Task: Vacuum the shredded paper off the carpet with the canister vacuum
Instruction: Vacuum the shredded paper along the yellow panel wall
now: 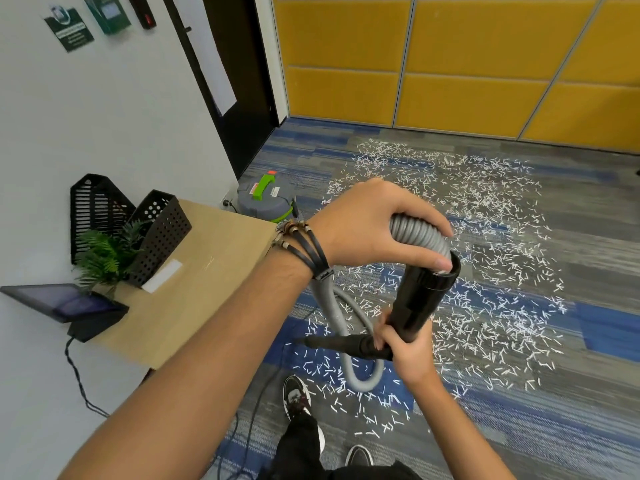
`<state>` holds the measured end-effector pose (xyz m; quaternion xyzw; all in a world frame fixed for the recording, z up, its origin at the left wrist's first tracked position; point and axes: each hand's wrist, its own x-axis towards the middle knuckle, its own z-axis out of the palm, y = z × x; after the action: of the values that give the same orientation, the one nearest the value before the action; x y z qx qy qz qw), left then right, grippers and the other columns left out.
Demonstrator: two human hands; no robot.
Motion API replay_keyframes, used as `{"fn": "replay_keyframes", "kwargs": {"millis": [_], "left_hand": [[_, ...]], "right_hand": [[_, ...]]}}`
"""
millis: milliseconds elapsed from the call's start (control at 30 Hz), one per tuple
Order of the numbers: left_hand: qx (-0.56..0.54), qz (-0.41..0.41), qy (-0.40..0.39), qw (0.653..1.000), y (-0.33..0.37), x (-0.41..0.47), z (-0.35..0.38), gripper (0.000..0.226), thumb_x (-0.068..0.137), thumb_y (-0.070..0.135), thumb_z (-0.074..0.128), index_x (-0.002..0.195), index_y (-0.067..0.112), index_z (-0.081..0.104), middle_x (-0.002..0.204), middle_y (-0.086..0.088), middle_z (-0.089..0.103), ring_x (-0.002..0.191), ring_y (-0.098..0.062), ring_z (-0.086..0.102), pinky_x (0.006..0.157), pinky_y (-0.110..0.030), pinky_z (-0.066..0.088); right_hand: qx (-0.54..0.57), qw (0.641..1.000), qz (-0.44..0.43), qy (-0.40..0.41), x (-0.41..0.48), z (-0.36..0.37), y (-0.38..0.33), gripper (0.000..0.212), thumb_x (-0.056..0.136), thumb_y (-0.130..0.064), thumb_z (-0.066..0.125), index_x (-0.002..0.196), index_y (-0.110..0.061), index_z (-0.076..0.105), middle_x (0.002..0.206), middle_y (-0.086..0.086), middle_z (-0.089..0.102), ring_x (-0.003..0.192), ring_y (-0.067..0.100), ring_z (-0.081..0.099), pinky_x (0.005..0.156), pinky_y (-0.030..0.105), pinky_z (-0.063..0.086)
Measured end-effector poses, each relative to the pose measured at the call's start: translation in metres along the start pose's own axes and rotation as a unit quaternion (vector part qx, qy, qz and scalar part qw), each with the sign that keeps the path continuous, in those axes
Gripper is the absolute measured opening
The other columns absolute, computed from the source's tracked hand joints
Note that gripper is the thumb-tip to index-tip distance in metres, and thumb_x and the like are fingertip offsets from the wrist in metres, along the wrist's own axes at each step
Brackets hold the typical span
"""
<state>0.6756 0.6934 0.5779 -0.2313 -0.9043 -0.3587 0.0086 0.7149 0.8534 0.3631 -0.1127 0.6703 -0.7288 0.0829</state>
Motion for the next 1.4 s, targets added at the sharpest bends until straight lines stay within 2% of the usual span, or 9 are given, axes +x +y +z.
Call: {"fn": "replay_keyframes", "kwargs": {"millis": [200,333,500,600,667,733,900,1100,1400], "left_hand": [[0.002,-0.002,0.051,0.999,0.01,-0.011,0.013,0.042,0.081,0.053,0.083,0.113,0.026,0.081,0.101,0.015,0.079,0.092,-0.003,0.073,0.087,-0.034,0.059],[0.024,0.004,0.086,0.996,0.016,-0.02,0.011,0.048,0.075,0.055,0.088,0.114,0.028,0.081,0.102,0.019,0.078,0.096,0.003,0.071,0.091,-0.031,0.058],[0.05,-0.007,0.062,0.997,0.018,-0.029,0.015,0.052,0.071,0.064,0.083,0.113,0.032,0.081,0.104,0.02,0.078,0.099,0.002,0.071,0.094,-0.037,0.057],[0.029,-0.02,0.044,0.998,0.016,-0.039,0.015,0.053,0.07,0.064,0.082,0.112,0.031,0.081,0.107,0.018,0.078,0.102,0.001,0.071,0.095,-0.038,0.058],[0.021,-0.018,0.029,0.999,0.016,-0.048,0.013,0.052,0.071,0.06,0.085,0.113,0.03,0.081,0.106,0.018,0.078,0.101,0.001,0.071,0.093,-0.036,0.059],[0.024,-0.018,0.017,0.999,0.019,-0.057,0.01,0.051,0.071,0.06,0.085,0.112,0.03,0.081,0.104,0.019,0.077,0.099,0.002,0.07,0.094,-0.034,0.058],[0.029,-0.008,0.042,0.999,0.029,-0.08,0.002,0.047,0.073,0.06,0.084,0.111,0.032,0.081,0.101,0.019,0.077,0.096,0.001,0.07,0.093,-0.035,0.057],[0.019,-0.005,0.122,0.992,0.033,-0.121,-0.017,0.044,0.076,0.056,0.088,0.113,0.033,0.08,0.104,0.019,0.078,0.099,0.001,0.071,0.093,-0.037,0.057],[0.057,-0.036,0.058,0.996,0.027,-0.159,-0.004,0.04,0.077,0.055,0.088,0.112,0.034,0.081,0.105,0.017,0.078,0.096,-0.002,0.07,0.09,-0.031,0.056]], "right_hand": [[0.008,1.0,0.005,-0.02,-0.01,-0.012,-0.004,0.022,0.072,0.005,0.06,0.055,-0.006,0.054,0.049,0.015,0.052,0.049,0.027,0.05,0.06,0.033,0.047],[-0.005,1.0,-0.006,0.012,-0.013,-0.009,-0.009,0.02,0.073,-0.004,0.067,0.056,-0.01,0.058,0.05,0.012,0.054,0.049,0.025,0.052,0.057,0.032,0.048],[-0.022,0.998,0.001,0.05,-0.014,0.003,0.006,0.036,0.07,-0.027,0.068,0.058,0.003,0.053,0.054,0.024,0.053,0.052,0.039,0.051,0.058,0.051,0.047],[-0.037,0.998,0.006,0.042,-0.023,0.011,0.011,0.027,0.071,-0.026,0.068,0.059,-0.004,0.057,0.055,0.021,0.054,0.054,0.039,0.053,0.06,0.054,0.049],[-0.036,0.999,0.011,0.033,-0.033,0.015,0.011,0.012,0.069,-0.024,0.069,0.061,-0.018,0.062,0.056,0.008,0.058,0.055,0.03,0.054,0.061,0.044,0.05],[-0.022,0.999,0.02,0.022,-0.044,0.02,0.009,0.007,0.068,-0.018,0.069,0.065,-0.018,0.063,0.058,0.002,0.058,0.056,0.024,0.054,0.064,0.04,0.048],[-0.004,1.0,0.012,-0.022,-0.062,0.028,-0.01,0.008,0.067,-0.008,0.063,0.062,-0.006,0.058,0.048,0.012,0.051,0.047,0.025,0.049,0.06,0.038,0.045],[-0.03,0.999,-0.017,0.02,-0.075,0.055,-0.031,0.021,0.068,-0.002,0.062,0.052,-0.016,0.059,0.048,0.013,0.054,0.047,0.023,0.051,0.055,0.032,0.048],[-0.046,0.997,0.006,0.063,-0.107,0.101,-0.003,0.019,0.07,-0.004,0.063,0.058,-0.019,0.06,0.053,0.006,0.057,0.053,0.025,0.055,0.062,0.047,0.052]]}}
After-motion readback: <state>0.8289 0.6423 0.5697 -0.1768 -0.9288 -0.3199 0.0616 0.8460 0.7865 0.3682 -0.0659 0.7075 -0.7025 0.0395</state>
